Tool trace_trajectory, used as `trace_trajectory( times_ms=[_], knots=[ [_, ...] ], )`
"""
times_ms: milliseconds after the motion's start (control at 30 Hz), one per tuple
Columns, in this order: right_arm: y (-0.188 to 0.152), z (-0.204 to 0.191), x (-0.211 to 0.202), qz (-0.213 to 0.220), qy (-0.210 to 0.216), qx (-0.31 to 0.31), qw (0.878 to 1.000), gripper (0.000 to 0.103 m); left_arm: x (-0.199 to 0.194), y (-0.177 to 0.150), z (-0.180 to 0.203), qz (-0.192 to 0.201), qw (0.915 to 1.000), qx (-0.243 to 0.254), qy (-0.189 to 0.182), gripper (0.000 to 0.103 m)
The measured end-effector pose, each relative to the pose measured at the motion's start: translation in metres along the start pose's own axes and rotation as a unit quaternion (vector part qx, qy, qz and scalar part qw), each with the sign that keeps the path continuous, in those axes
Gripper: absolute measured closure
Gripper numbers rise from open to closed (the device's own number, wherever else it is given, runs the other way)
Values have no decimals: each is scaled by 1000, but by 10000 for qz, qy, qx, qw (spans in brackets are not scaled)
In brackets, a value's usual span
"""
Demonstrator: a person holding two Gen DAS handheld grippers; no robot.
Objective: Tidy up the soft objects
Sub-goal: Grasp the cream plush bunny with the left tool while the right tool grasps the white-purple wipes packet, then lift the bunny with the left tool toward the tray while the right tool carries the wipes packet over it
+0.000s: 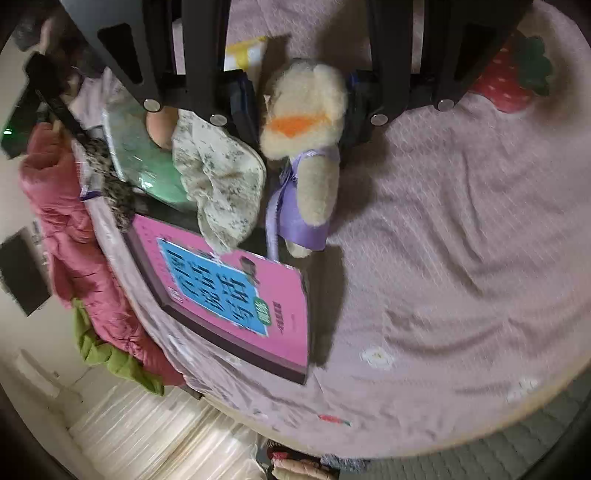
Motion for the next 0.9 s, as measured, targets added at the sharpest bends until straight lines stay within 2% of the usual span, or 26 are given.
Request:
trace_trajectory(
  times_ms=[67,433,633,667,900],
  knots=[
    [0,-1,1,-8,8,-15,10000,76,4,-2,0,-230,9996,175,-19,66],
    [-2,-3,2,-26,31,-54,10000,75,-1,-15,19,-454,9946,896,248,65],
    [-1,-4,1,-23,11,-100,9999,76,-7,-18,10,-471,9959,777,1,65],
    [-1,-5,-1,-5,-3,-115,9999,77,-9,-18,9,-433,9963,746,-63,68],
    [4,-11,-20,250,-83,-272,9993,79,-29,-15,6,-144,9976,674,-23,70]
  ],
)
Point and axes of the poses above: each gripper's, at about its wrist camera, not at the fingertips, and x roughly the way its jaws point, z to its right, y to its top, the point moved 2 cm from there along x, roughly the way its jaws point, and after that the axes turned 3 degrees about y, right-handed, at the moved point
